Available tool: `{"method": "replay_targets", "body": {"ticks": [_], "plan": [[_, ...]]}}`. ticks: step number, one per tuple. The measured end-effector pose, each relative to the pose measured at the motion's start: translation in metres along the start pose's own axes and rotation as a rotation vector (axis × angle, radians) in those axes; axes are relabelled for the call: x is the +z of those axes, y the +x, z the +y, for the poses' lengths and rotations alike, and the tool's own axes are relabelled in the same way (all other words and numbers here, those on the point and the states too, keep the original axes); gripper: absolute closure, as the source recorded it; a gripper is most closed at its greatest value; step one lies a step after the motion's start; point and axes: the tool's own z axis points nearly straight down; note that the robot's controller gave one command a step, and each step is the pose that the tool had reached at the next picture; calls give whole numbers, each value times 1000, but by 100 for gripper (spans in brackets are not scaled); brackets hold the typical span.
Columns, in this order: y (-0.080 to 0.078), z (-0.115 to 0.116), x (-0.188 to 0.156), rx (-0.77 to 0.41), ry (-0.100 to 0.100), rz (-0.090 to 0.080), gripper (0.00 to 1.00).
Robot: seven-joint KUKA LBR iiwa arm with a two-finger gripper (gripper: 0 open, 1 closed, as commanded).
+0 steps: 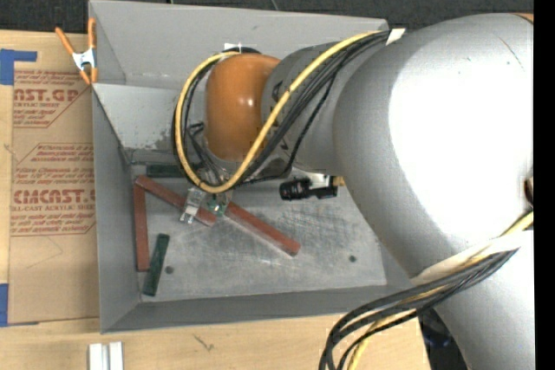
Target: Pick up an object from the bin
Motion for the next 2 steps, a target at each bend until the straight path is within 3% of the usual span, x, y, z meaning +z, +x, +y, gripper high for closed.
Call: {"method": "replay_targets", "body": {"ticks": [2], "plan": [[0, 0, -19, 0, 0, 1, 100]]}}
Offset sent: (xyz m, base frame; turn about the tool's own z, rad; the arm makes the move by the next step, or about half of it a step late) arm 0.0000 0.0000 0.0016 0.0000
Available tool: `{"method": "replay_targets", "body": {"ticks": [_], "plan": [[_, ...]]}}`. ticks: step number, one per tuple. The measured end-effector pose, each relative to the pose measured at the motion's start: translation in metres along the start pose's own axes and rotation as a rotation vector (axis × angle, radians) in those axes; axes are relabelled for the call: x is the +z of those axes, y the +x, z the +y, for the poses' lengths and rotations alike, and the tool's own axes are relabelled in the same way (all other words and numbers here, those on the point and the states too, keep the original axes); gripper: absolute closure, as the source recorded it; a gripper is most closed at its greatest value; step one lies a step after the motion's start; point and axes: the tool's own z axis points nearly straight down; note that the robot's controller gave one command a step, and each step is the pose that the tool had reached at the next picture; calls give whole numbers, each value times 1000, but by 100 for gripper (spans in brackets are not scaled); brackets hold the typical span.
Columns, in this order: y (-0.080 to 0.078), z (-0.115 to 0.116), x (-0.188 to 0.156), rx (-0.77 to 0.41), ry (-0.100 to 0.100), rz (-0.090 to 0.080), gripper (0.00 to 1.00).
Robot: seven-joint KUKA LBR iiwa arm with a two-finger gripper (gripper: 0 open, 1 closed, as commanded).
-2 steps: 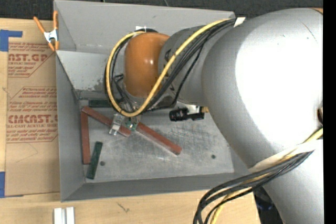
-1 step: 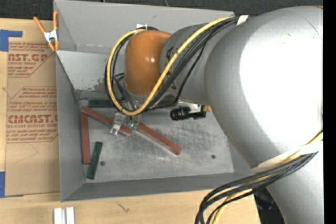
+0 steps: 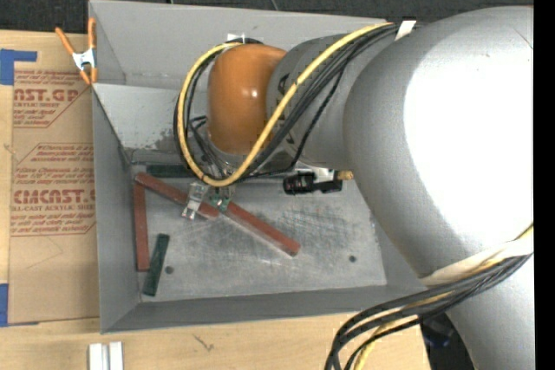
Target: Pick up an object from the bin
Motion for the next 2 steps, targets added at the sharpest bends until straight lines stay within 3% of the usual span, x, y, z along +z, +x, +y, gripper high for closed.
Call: {"method": "replay_targets", "body": {"ticks": [2], "plan": [[1, -1, -30, 0, 2, 3, 100]]}}
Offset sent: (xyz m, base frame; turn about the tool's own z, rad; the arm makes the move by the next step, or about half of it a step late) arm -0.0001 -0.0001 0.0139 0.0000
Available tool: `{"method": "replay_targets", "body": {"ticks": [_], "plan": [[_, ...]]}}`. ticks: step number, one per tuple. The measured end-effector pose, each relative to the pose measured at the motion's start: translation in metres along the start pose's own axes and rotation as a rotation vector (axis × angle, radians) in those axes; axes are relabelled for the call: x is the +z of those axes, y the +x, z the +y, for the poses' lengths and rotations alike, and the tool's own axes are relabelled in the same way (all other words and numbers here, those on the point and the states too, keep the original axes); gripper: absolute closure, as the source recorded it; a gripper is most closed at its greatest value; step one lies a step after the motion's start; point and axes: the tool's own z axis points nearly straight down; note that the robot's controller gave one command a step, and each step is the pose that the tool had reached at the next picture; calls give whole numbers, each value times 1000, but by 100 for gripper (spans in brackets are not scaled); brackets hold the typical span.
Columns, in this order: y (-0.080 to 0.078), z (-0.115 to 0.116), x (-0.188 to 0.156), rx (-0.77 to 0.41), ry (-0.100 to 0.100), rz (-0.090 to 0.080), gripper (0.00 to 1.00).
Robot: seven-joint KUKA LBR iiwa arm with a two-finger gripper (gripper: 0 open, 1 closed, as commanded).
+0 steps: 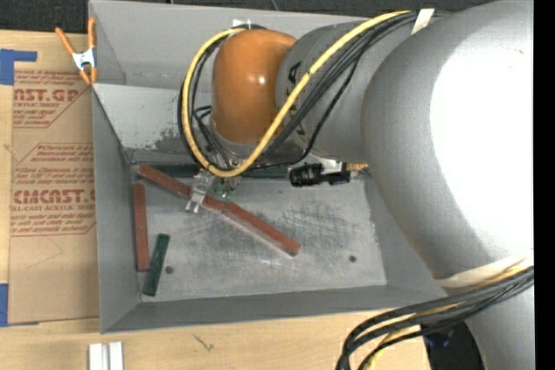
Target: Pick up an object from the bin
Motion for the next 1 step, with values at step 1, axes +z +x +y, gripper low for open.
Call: {"method": "replay_targets", "body": {"ticks": [1], "plan": [[0, 1, -17, 0, -3, -4, 100]]}}
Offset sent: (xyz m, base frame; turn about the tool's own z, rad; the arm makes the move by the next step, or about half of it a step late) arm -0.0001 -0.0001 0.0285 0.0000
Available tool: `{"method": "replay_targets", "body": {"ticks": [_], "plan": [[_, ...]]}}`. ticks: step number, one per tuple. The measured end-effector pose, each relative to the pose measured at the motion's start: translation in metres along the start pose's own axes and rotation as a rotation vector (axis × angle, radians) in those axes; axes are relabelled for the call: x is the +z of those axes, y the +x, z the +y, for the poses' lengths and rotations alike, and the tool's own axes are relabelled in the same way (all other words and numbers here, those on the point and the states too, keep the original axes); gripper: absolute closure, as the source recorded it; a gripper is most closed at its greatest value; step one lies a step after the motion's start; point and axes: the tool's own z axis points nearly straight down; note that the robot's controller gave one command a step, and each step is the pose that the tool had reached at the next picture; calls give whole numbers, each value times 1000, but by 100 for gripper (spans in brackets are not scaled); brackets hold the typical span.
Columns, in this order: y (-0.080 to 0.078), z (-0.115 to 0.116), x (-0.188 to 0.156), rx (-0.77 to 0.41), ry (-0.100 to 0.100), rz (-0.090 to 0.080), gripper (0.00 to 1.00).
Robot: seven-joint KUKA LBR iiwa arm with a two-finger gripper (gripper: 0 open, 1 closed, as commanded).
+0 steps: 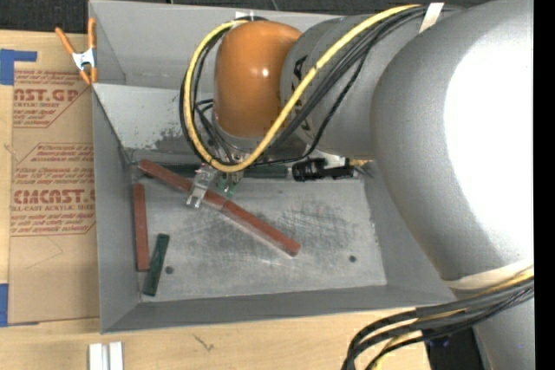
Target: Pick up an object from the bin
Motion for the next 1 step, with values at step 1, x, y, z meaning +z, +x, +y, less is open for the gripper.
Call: {"method": "replay_targets", "body": {"ticks": [1], "plan": [[0, 0, -6, 0, 0, -1, 100]]}}
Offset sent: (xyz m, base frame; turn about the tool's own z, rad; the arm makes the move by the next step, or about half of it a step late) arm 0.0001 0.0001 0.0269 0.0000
